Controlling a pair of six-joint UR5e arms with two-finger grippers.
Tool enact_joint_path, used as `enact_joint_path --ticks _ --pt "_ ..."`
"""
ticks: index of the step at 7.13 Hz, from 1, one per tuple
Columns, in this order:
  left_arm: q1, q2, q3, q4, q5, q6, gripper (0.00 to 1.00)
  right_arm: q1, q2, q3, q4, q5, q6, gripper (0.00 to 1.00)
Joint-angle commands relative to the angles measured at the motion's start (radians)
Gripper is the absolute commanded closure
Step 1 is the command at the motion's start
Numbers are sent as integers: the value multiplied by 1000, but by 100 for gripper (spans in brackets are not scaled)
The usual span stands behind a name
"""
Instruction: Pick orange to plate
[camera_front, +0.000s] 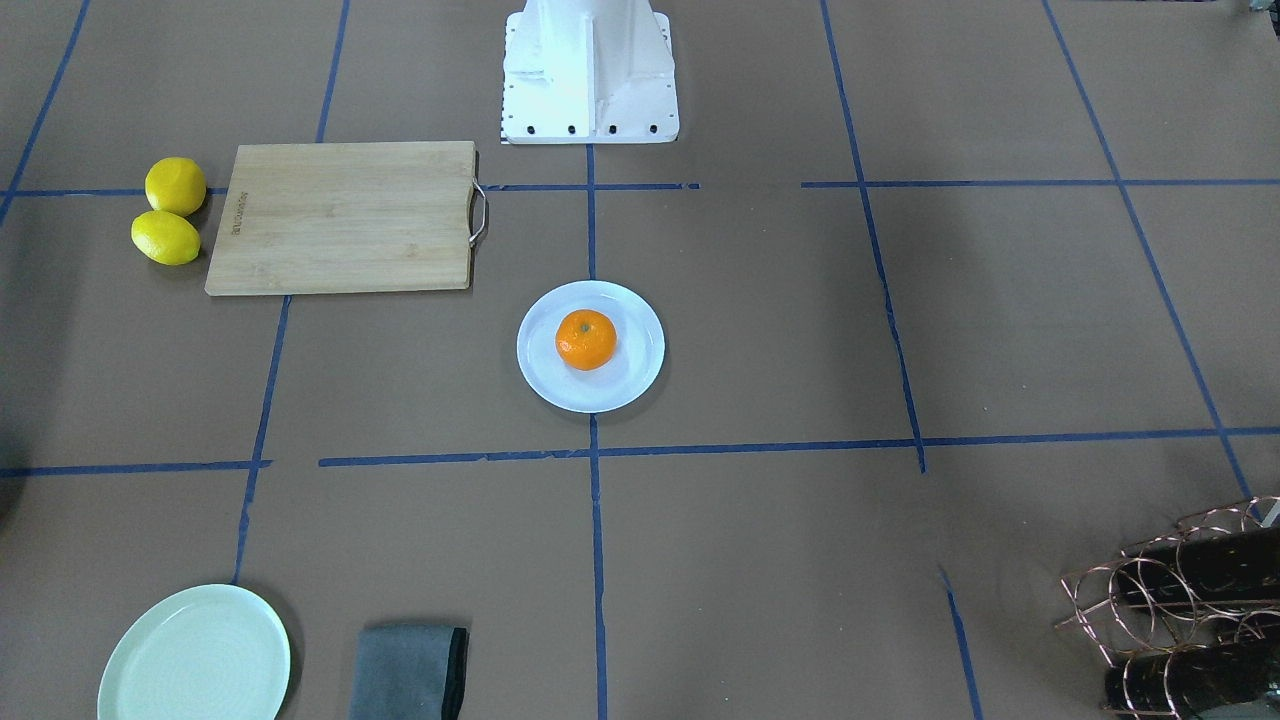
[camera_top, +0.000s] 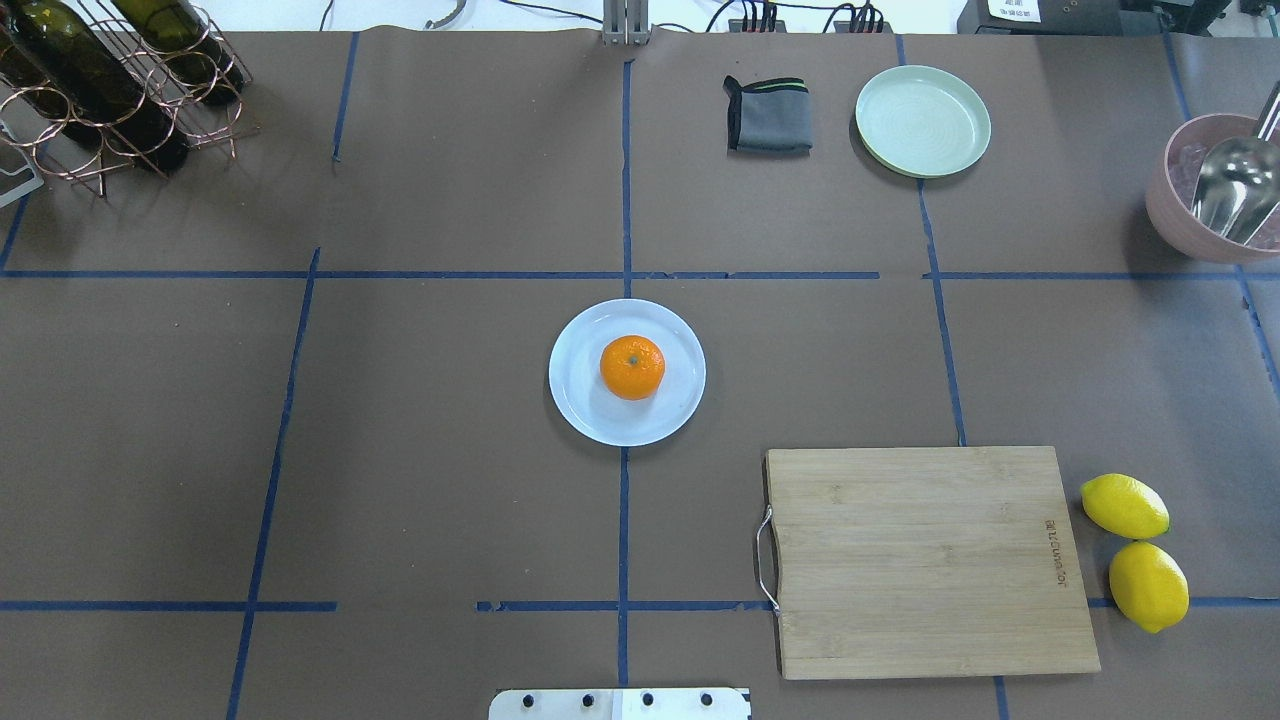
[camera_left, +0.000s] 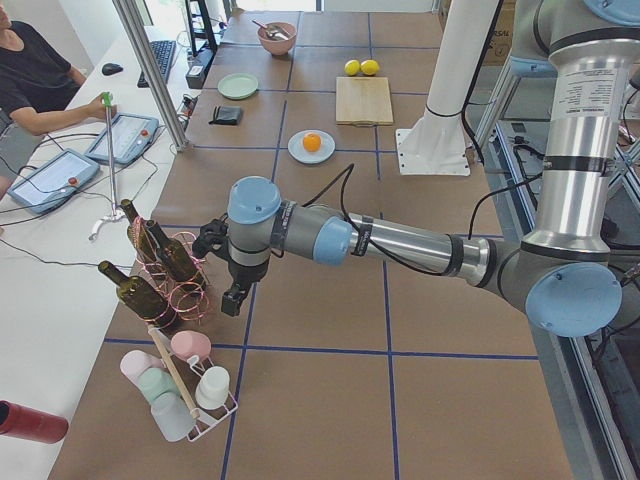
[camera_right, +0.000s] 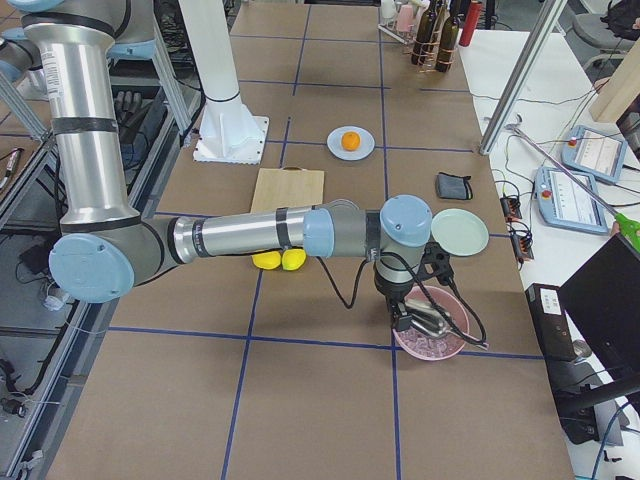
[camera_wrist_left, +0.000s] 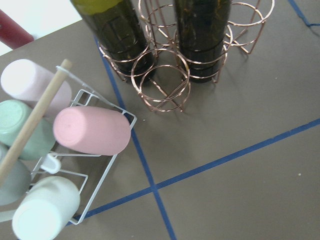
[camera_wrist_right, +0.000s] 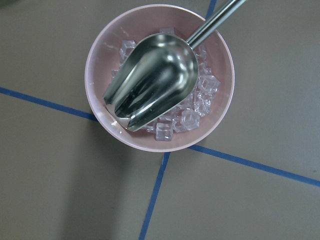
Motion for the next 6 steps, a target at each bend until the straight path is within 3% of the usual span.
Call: enact_joint_path --ticks 1,3,6 --pt "9 -5 -5 96 -68 -5 0 -8 -29 -4 3 -9 -5 0" --pt "16 68 -22 67 -80 7 0 -27 -28 -4 6 -12 0 0" --pt "24 17 -25 68 -77 4 0 -39 -20 -10 10 -4 39 0"
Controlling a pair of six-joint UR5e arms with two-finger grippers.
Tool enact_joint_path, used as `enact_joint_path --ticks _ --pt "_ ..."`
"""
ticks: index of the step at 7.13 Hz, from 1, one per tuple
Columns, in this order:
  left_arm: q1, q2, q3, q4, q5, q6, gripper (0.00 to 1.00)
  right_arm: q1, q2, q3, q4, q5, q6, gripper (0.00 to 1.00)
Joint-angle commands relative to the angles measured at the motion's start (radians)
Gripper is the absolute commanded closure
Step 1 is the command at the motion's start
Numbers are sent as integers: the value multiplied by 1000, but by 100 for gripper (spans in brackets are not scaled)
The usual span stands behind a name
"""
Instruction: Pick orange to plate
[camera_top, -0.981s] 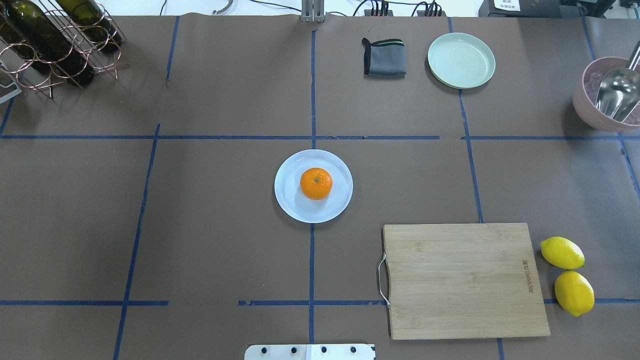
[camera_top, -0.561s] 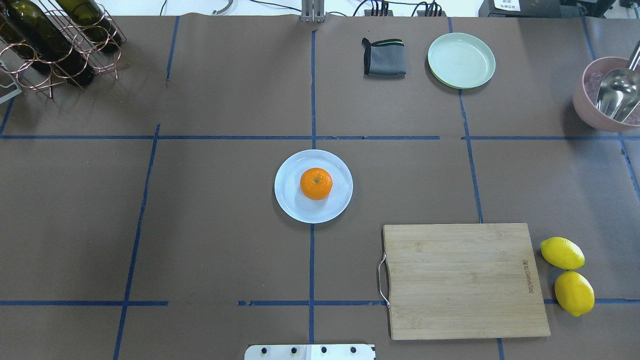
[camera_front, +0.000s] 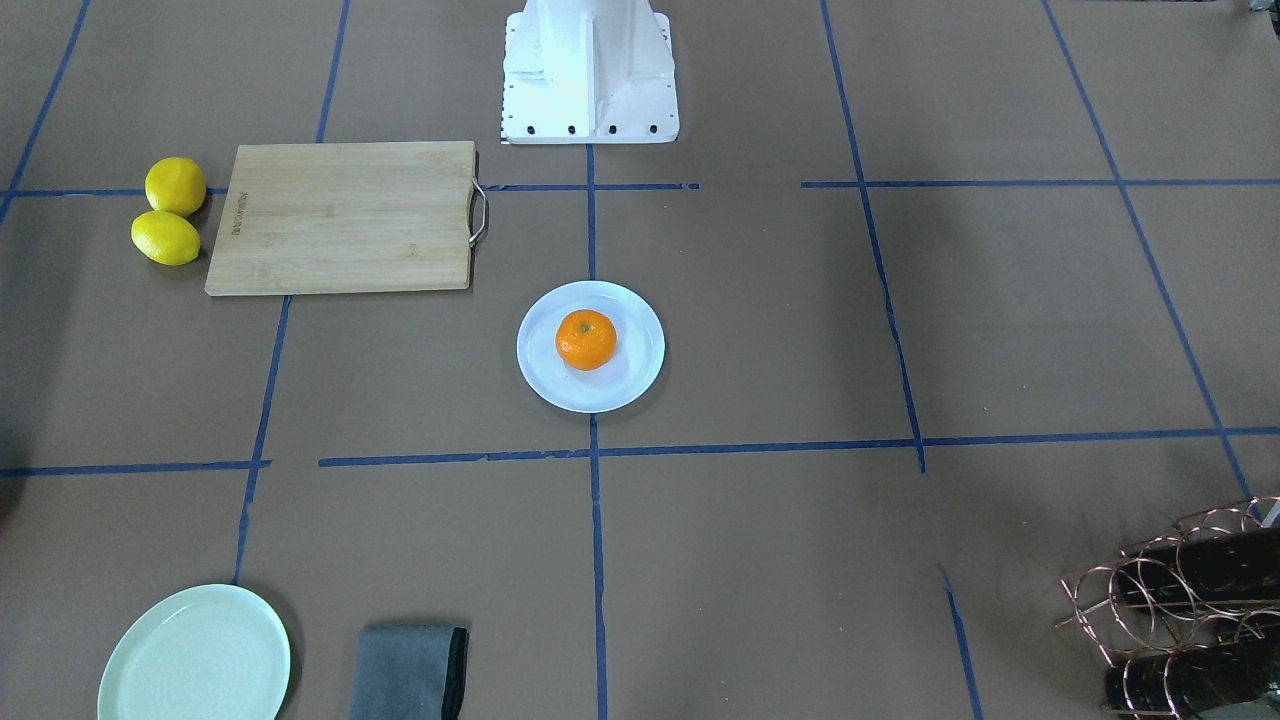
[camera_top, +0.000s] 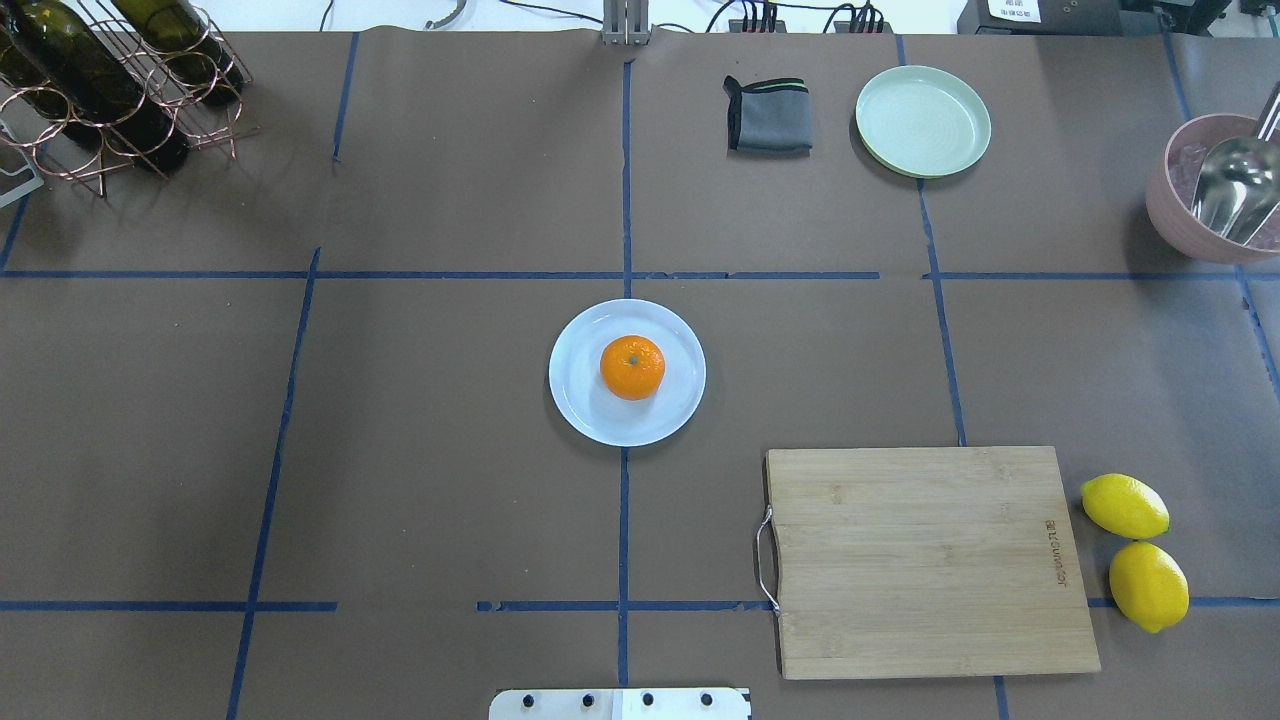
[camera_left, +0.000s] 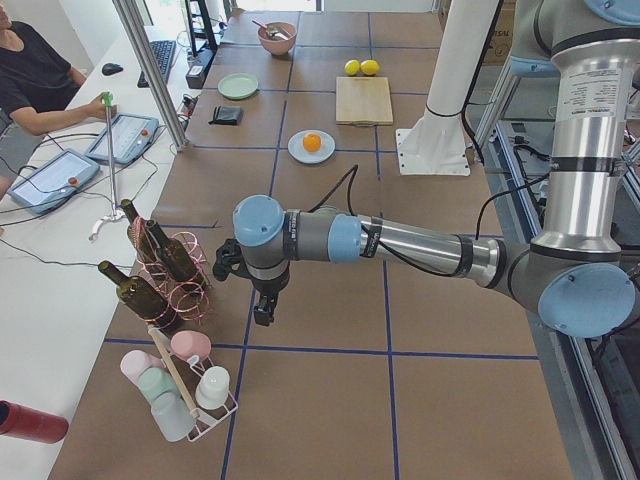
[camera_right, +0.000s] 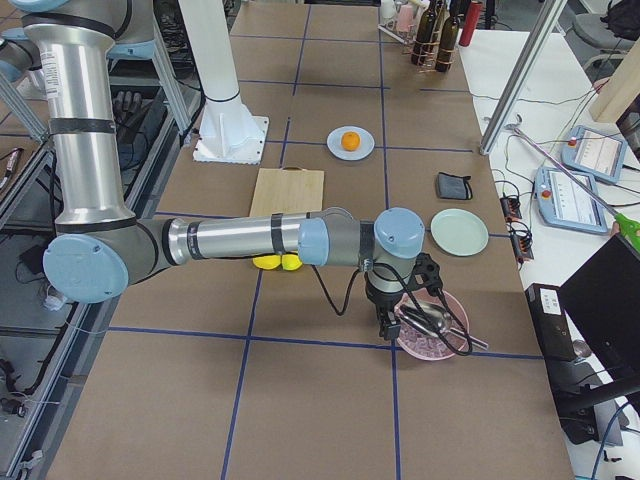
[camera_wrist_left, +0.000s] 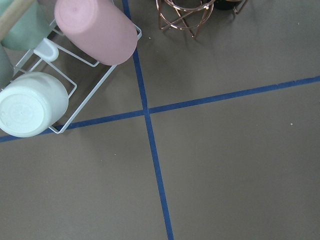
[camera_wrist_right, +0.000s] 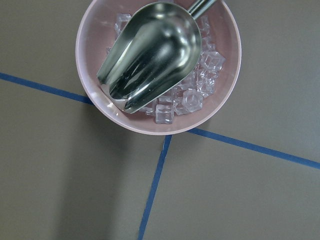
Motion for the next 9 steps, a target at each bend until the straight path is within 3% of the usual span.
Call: enact_joint_path --ticks 1,9 --pt "5 -30 4 4 9 -1 0 -7 1 5 5 1 16 0" --pt "13 4 28 -8 7 0 0 -39 -5 15 5 3 45 0"
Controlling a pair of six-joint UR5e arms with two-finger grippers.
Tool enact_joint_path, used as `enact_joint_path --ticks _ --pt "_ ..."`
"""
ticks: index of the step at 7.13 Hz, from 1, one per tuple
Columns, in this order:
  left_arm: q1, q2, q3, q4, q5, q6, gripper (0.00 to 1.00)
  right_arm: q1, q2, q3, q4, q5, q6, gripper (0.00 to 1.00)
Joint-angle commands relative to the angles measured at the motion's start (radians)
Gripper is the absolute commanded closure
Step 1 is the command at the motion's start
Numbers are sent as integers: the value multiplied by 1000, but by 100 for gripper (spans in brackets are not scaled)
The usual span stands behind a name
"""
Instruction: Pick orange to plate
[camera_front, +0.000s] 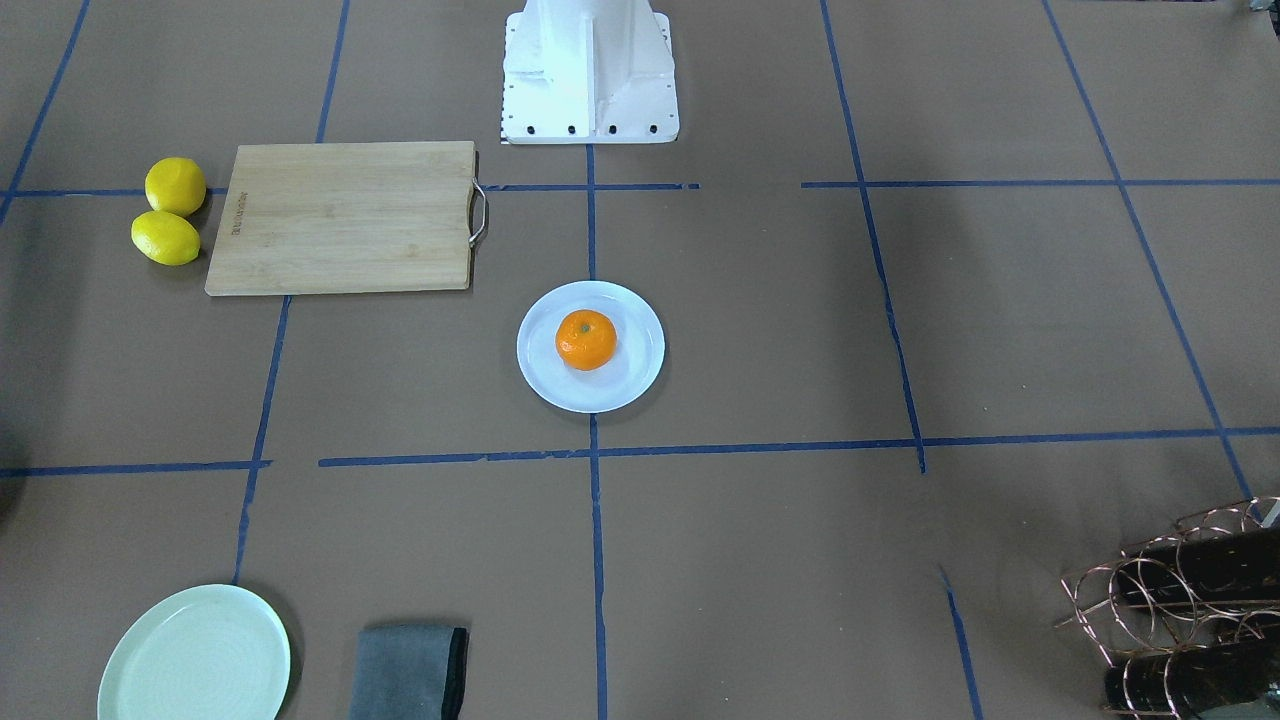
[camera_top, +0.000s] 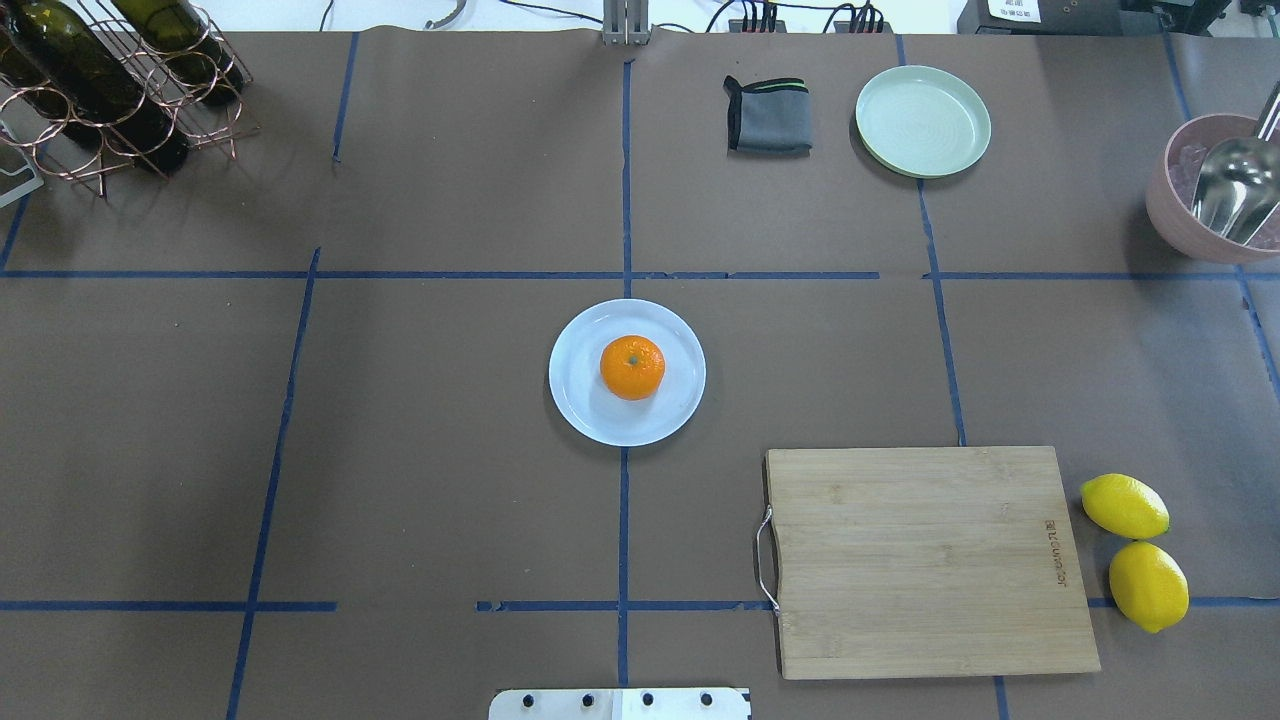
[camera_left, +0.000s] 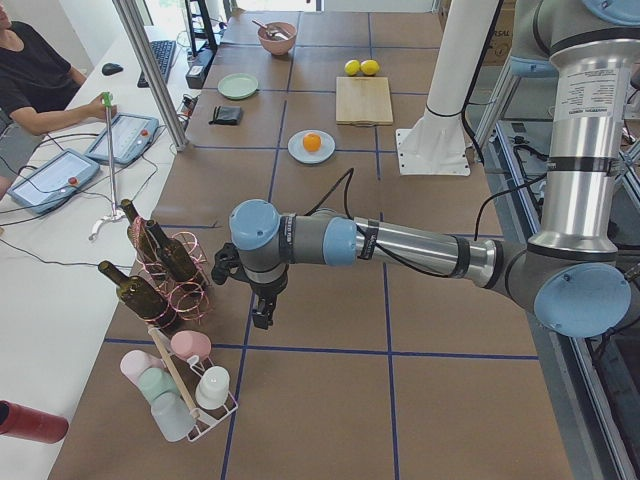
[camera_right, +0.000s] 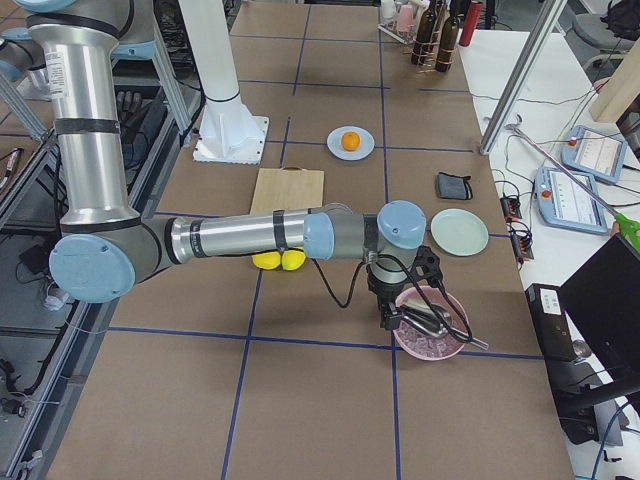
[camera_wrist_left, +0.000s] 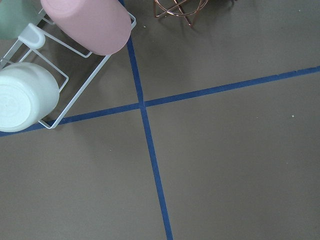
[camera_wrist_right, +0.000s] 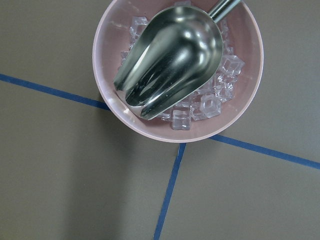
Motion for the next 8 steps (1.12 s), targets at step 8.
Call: enact_joint_path --ticks 8 --pt "2 -1 20 -1 -1 -2 0 -1 -2 -5 -1 -1 3 0"
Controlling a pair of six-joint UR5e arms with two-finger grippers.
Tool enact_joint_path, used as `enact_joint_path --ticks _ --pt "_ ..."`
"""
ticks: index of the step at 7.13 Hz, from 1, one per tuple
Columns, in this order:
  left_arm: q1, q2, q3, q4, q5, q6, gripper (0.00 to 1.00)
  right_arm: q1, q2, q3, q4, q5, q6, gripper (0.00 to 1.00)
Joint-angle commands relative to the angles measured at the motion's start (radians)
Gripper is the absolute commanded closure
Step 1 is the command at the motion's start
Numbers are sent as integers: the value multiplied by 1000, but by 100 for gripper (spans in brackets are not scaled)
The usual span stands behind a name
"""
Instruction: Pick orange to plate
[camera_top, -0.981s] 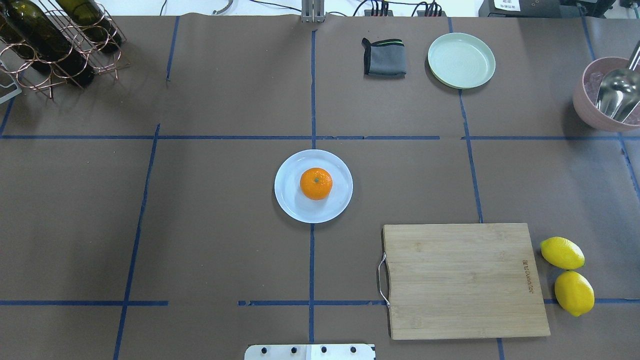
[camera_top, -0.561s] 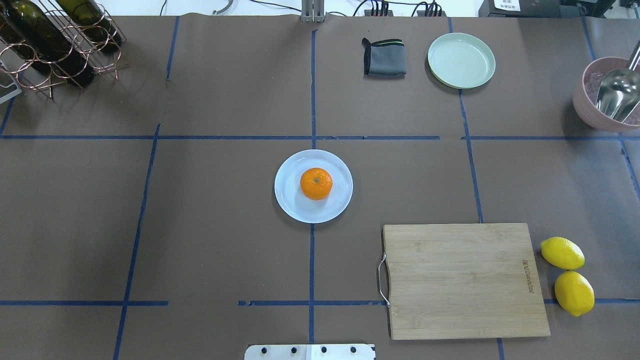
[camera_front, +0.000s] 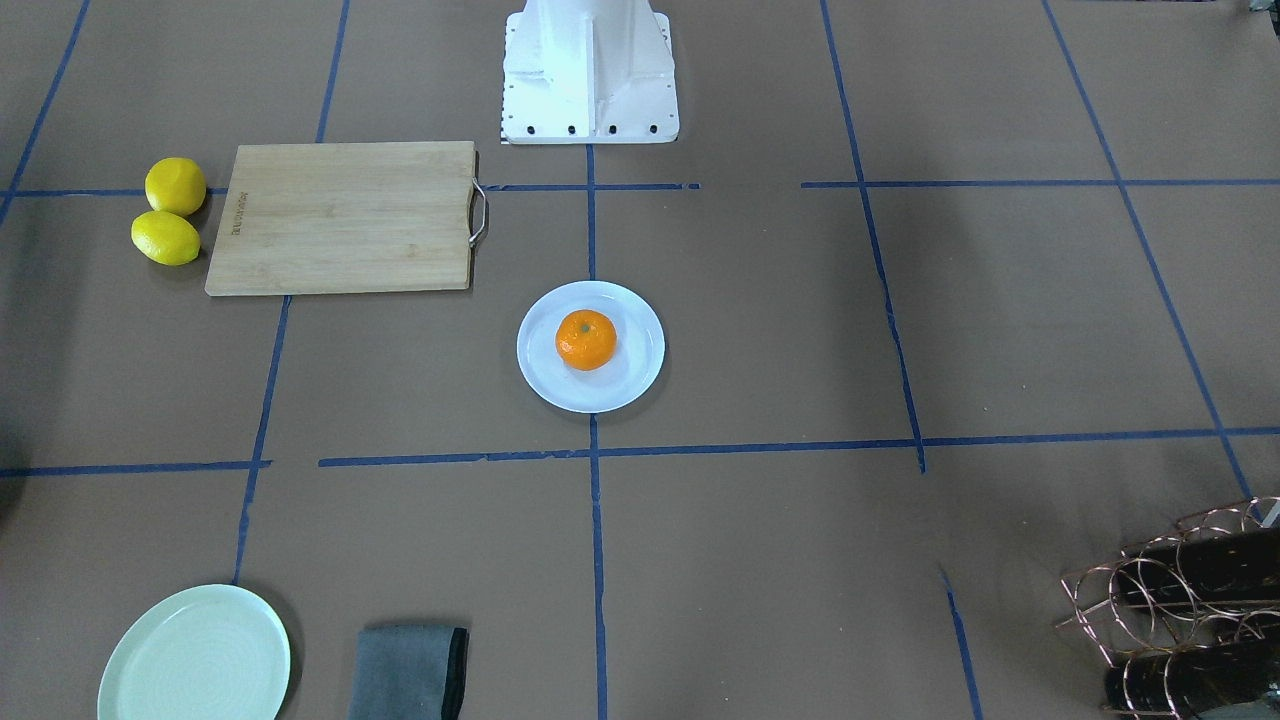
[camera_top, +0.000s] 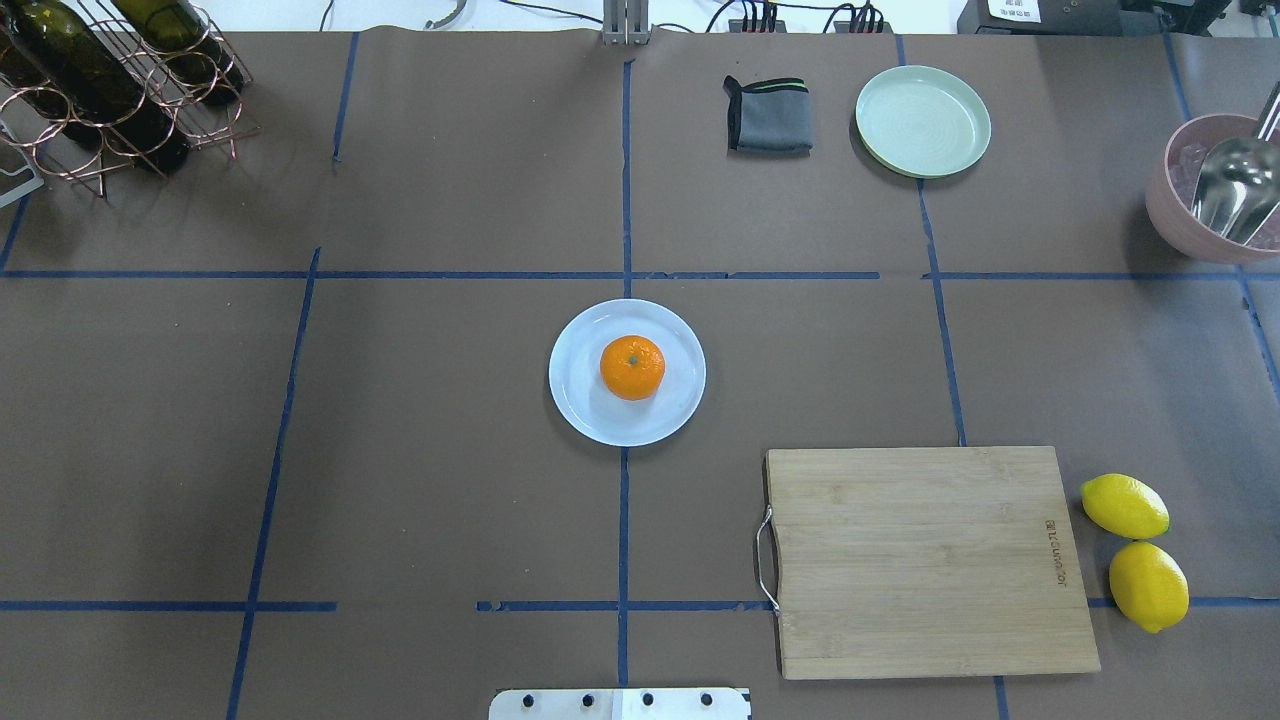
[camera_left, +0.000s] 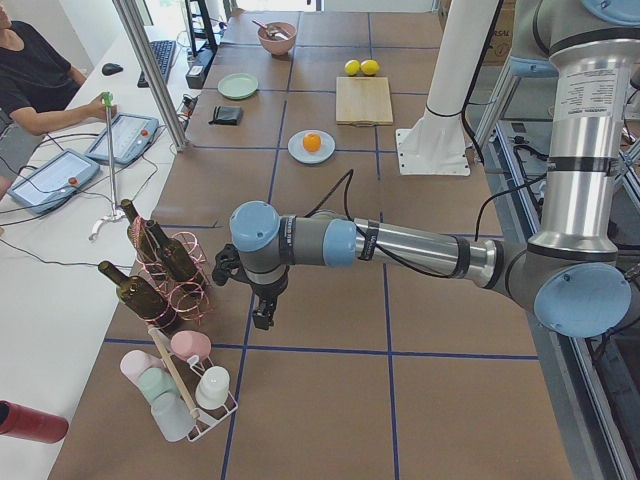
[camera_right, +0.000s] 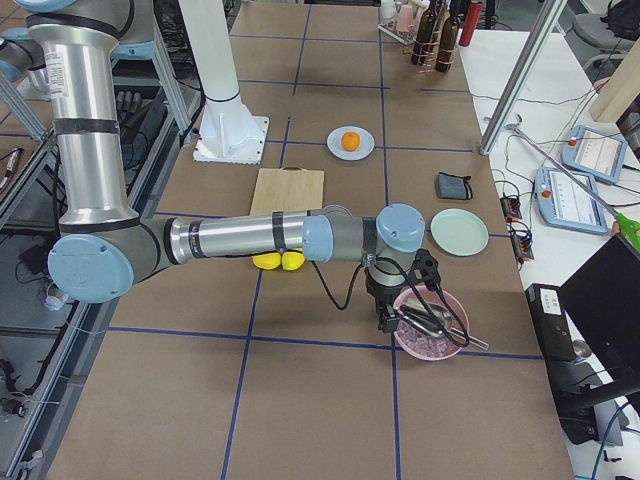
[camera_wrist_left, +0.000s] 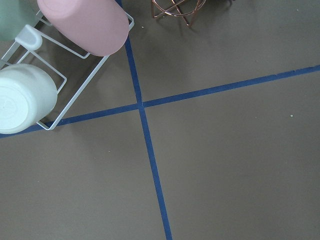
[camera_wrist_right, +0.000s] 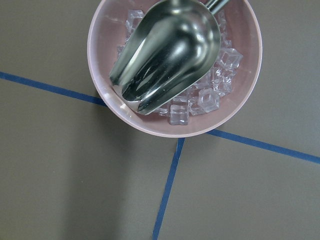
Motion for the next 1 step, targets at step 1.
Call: enact_joint_path --ticks 1 --pt "0 -10 32 0 0 -5 0 0 3 4 0 0 1 0"
